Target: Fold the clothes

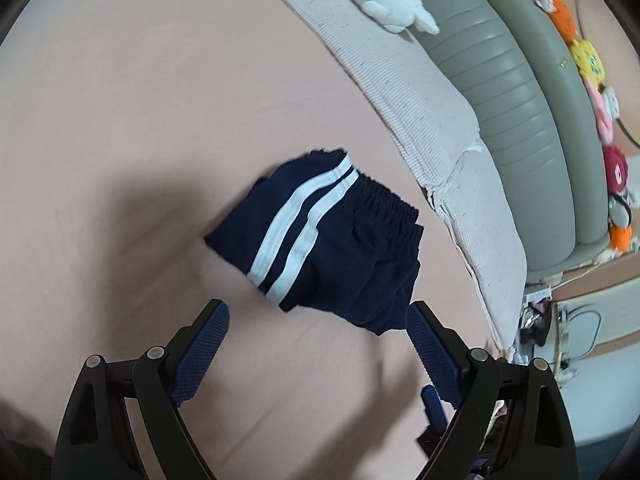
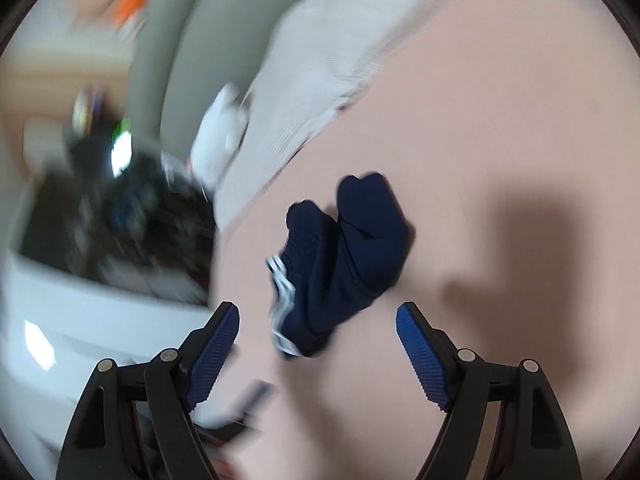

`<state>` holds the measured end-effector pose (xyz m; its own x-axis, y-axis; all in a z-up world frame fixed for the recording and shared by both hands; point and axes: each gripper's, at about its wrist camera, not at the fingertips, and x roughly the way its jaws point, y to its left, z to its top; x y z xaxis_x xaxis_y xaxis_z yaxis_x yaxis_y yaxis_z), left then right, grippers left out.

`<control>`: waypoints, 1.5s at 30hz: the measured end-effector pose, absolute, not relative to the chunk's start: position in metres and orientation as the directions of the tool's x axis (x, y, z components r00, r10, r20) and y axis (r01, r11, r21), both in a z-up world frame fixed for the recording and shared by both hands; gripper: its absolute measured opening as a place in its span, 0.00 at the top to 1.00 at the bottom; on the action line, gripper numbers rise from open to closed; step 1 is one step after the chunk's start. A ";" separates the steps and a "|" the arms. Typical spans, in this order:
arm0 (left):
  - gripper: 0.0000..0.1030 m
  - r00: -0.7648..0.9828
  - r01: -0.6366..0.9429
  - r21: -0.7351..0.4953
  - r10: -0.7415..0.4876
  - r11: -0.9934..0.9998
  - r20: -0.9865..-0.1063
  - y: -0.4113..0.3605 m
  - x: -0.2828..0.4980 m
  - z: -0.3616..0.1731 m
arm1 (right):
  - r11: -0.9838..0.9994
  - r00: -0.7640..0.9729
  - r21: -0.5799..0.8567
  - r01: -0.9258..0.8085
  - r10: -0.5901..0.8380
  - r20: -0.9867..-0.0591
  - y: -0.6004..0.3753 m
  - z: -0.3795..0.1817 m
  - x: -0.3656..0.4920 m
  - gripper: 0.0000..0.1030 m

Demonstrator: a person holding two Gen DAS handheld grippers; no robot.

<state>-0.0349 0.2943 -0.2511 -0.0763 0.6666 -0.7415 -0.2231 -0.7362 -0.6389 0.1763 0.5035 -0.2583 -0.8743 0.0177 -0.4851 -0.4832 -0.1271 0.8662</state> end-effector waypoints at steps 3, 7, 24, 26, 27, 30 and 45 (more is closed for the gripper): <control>0.12 -0.055 -0.132 -0.685 0.695 -0.716 -0.717 0.295 -0.032 -0.270 | 0.020 -0.897 0.898 -0.440 0.018 -0.441 0.505 -0.282 0.182 0.22; 0.12 -0.026 -0.022 -0.738 0.738 -0.674 -0.674 0.297 -0.033 -0.291 | 0.024 -0.878 0.878 -0.478 0.017 -0.478 0.507 -0.295 0.173 0.22; 0.00 -0.077 0.160 -0.854 0.856 -0.496 -0.511 0.303 -0.051 -0.326 | 0.084 -0.902 0.898 -0.432 -0.031 -0.431 0.519 -0.338 0.124 0.21; 0.00 -0.075 0.157 -0.851 0.853 -0.501 -0.516 0.307 -0.056 -0.325 | 0.069 -0.896 0.893 -0.444 -0.032 -0.443 0.521 -0.336 0.117 0.21; 0.00 -0.077 0.155 -0.854 0.855 -0.497 -0.512 0.307 -0.059 -0.324 | 0.061 -0.898 0.896 -0.441 -0.030 -0.440 0.523 -0.336 0.113 0.21; 0.00 -0.090 0.167 -0.868 0.870 -0.467 -0.485 0.310 -0.067 -0.324 | 0.045 -0.900 0.899 -0.436 -0.028 -0.435 0.528 -0.335 0.103 0.21; 0.00 -0.058 0.074 -0.866 0.865 -0.494 -0.499 0.345 -0.096 -0.319 | -0.111 -0.863 0.862 -0.495 -0.051 -0.502 0.538 -0.318 0.059 0.00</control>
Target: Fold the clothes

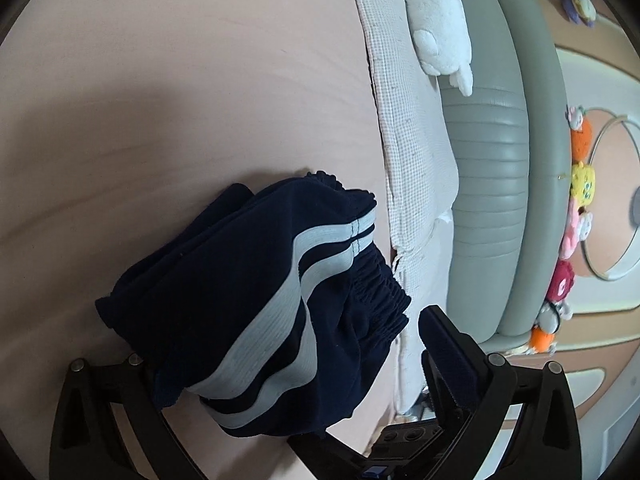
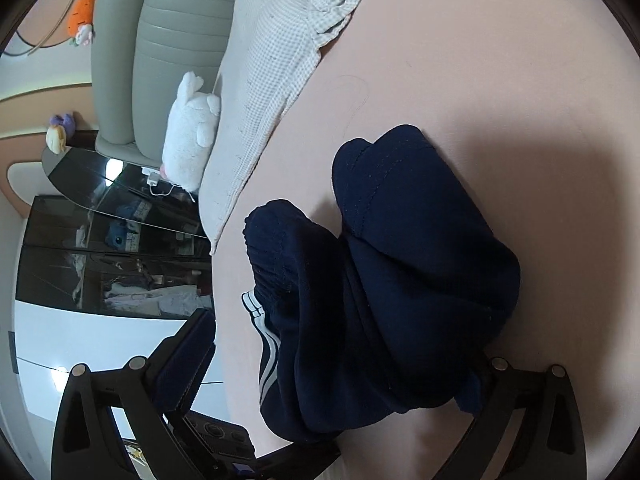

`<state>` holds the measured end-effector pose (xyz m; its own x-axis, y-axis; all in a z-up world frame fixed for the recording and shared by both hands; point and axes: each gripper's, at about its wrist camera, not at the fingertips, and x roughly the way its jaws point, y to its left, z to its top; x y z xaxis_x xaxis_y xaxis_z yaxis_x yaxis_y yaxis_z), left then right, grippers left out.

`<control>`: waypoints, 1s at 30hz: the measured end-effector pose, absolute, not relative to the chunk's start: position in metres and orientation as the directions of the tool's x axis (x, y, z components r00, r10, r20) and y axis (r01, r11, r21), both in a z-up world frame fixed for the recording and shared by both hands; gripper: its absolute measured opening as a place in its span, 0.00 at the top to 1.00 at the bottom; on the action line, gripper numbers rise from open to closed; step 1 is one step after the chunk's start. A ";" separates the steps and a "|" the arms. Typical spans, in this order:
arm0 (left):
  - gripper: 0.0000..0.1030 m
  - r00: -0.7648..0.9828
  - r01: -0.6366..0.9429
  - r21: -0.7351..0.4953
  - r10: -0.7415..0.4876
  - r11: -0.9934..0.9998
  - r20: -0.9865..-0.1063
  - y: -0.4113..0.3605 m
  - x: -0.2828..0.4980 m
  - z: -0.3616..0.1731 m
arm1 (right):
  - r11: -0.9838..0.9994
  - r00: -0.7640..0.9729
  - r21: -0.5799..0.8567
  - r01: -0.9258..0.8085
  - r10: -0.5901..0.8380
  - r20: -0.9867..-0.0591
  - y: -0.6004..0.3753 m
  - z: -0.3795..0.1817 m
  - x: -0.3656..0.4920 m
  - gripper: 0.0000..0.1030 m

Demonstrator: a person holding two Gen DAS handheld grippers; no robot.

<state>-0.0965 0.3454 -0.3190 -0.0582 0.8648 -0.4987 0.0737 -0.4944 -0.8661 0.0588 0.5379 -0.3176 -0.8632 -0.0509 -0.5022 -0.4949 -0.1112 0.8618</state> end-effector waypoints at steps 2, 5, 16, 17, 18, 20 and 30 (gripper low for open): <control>0.00 -0.055 0.053 -0.862 0.860 -0.505 -0.507 0.347 -0.094 -0.318 | -0.123 -0.866 0.863 -0.489 -0.049 -0.498 0.537 -0.317 0.060 0.00; 0.00 -0.051 0.040 -0.858 0.857 -0.511 -0.513 0.345 -0.091 -0.317 | -0.136 -0.867 0.864 -0.485 -0.050 -0.495 0.536 -0.315 0.058 0.00; 0.00 -0.024 -0.071 -0.822 0.825 -0.565 -0.565 0.345 -0.082 -0.311 | -0.195 -0.874 0.860 -0.471 -0.033 -0.485 0.525 -0.311 0.055 0.00; 0.00 -0.026 -0.062 -0.828 0.831 -0.557 -0.556 0.343 -0.082 -0.312 | -0.197 -0.875 0.861 -0.469 -0.032 -0.484 0.525 -0.311 0.055 0.00; 0.00 -0.027 -0.054 -0.835 0.836 -0.548 -0.548 0.342 -0.083 -0.312 | -0.193 -0.875 0.861 -0.469 -0.029 -0.483 0.524 -0.310 0.055 0.00; 0.00 -0.027 -0.045 -0.842 0.843 -0.538 -0.538 0.339 -0.082 -0.314 | -0.188 -0.873 0.860 -0.475 -0.028 -0.488 0.524 -0.310 0.055 0.01; 0.73 -0.069 0.046 -0.804 0.801 -0.593 -0.595 0.334 -0.089 -0.319 | -0.096 -0.809 0.805 -0.586 0.009 -0.588 0.524 -0.317 0.063 0.59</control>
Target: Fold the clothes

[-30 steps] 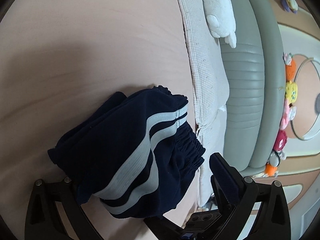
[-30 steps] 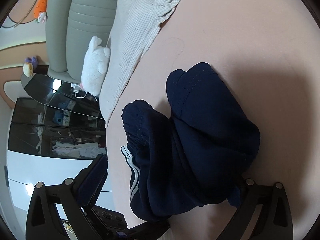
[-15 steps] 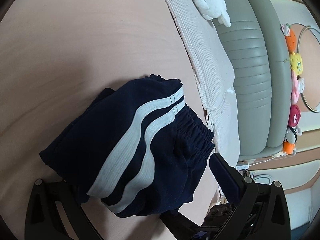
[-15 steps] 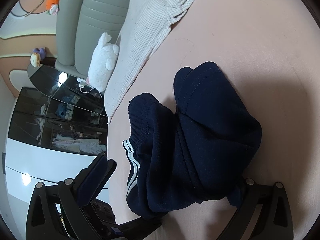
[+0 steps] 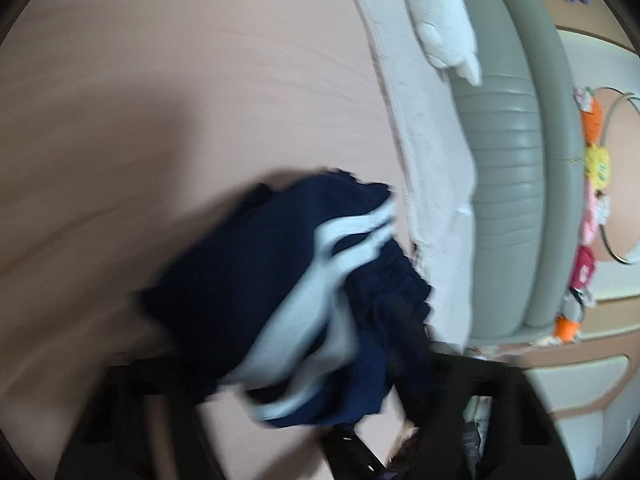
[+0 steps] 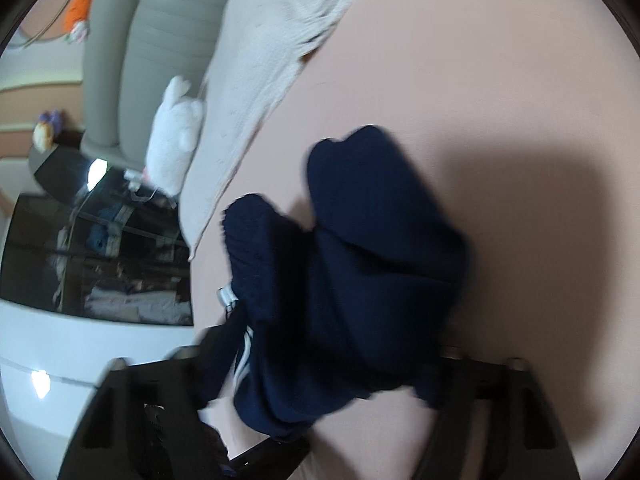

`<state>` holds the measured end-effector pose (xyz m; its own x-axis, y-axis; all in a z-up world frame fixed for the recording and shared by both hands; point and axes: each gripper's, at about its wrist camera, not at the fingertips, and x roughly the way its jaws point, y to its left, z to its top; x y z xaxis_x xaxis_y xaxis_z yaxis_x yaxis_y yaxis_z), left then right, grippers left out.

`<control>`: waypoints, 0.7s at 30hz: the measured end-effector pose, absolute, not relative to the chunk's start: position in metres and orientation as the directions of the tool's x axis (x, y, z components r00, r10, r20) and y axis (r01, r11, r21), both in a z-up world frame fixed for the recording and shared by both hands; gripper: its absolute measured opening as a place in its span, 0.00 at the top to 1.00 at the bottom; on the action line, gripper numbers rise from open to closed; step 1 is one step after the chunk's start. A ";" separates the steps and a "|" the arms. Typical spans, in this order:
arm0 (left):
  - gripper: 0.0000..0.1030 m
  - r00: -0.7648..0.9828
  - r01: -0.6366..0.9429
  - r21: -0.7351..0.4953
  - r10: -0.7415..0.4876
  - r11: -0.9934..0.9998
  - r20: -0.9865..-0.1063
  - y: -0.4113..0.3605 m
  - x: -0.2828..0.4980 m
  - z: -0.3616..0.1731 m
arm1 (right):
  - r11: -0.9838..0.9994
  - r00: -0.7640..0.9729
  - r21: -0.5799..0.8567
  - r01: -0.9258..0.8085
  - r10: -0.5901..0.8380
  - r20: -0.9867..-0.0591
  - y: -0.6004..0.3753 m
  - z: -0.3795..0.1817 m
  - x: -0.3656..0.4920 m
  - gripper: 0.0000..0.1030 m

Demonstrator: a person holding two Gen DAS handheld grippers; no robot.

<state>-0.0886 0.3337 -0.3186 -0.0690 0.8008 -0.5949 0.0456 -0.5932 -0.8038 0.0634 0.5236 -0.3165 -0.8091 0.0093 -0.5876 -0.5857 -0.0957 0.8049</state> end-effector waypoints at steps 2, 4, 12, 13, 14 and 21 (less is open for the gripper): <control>0.77 -0.065 0.082 -0.806 0.804 -0.586 -0.591 0.330 -0.089 -0.325 | -0.037 -0.816 0.816 -0.577 -0.003 -0.578 0.522 -0.328 0.069 0.80; 0.78 -0.067 0.094 -0.807 0.805 -0.583 -0.589 0.328 -0.089 -0.327 | -0.022 -0.836 0.835 -0.549 0.005 -0.549 0.519 -0.333 0.072 0.81; 0.82 -0.079 0.047 -0.811 0.808 -0.583 -0.584 0.329 -0.090 -0.318 | -0.092 -0.806 0.802 -0.590 0.015 -0.591 0.519 -0.318 0.061 0.81; 0.82 -0.078 0.049 -0.812 0.808 -0.582 -0.584 0.330 -0.089 -0.318 | -0.092 -0.805 0.801 -0.592 0.016 -0.593 0.519 -0.317 0.061 0.81; 0.82 -0.078 0.051 -0.812 0.808 -0.582 -0.584 0.331 -0.089 -0.319 | -0.094 -0.805 0.800 -0.592 0.015 -0.594 0.519 -0.317 0.060 0.81; 0.83 -0.073 0.037 -0.806 0.803 -0.591 -0.592 0.331 -0.089 -0.316 | -0.111 -0.797 0.791 -0.601 0.018 -0.603 0.522 -0.313 0.057 0.82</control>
